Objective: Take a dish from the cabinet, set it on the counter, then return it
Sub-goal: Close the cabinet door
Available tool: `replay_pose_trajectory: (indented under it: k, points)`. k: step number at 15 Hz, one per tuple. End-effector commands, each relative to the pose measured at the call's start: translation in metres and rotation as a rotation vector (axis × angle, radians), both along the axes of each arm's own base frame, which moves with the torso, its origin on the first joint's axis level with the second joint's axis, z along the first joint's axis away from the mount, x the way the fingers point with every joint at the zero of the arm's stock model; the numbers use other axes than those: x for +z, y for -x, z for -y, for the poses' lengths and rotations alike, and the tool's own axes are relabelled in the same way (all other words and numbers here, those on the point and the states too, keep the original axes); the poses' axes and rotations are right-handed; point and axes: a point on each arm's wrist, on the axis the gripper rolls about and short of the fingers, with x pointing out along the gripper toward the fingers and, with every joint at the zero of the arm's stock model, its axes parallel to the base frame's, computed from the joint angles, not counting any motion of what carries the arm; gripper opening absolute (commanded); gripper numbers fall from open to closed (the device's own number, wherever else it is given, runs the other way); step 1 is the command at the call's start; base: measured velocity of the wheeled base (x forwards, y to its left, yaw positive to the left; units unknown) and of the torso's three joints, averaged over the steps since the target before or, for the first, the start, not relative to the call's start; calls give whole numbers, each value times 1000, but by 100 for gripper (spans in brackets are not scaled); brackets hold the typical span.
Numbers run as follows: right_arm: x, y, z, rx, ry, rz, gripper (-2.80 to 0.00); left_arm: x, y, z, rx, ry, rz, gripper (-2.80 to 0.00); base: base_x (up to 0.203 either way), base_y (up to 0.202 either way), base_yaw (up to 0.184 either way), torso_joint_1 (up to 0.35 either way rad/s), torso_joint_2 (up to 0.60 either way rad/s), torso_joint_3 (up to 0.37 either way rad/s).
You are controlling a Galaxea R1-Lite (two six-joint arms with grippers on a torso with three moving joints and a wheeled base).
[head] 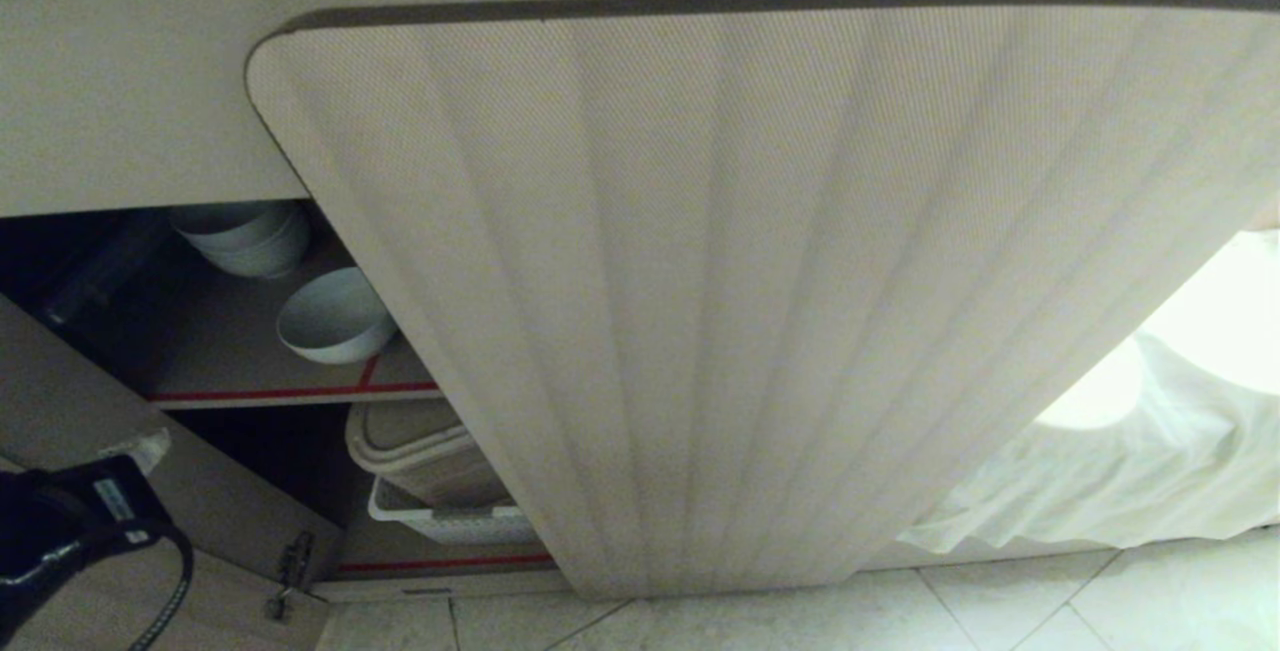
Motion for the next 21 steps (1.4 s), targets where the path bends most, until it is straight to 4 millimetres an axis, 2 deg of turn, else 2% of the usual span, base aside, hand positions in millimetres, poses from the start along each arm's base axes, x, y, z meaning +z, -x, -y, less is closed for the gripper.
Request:
replay_pose_trajectory:
  k: [1,10,17,21]
  points:
    - [0,0,0,2,0,0,-280,-3,10,1,0,0,16,-280,0,0,0,0,0,0]
    - [0,0,0,0,0,0,-280,-20,41,3,-8,-14,33,-280,0,0,0,0,0,0]
    - [0,0,0,0,0,0,-280,-37,69,5,-34,-96,53,-280,0,0,0,0,0,0]
    - [0,0,0,0,0,0,-280,-42,93,6,-56,-94,112,-280,0,0,0,0,0,0]
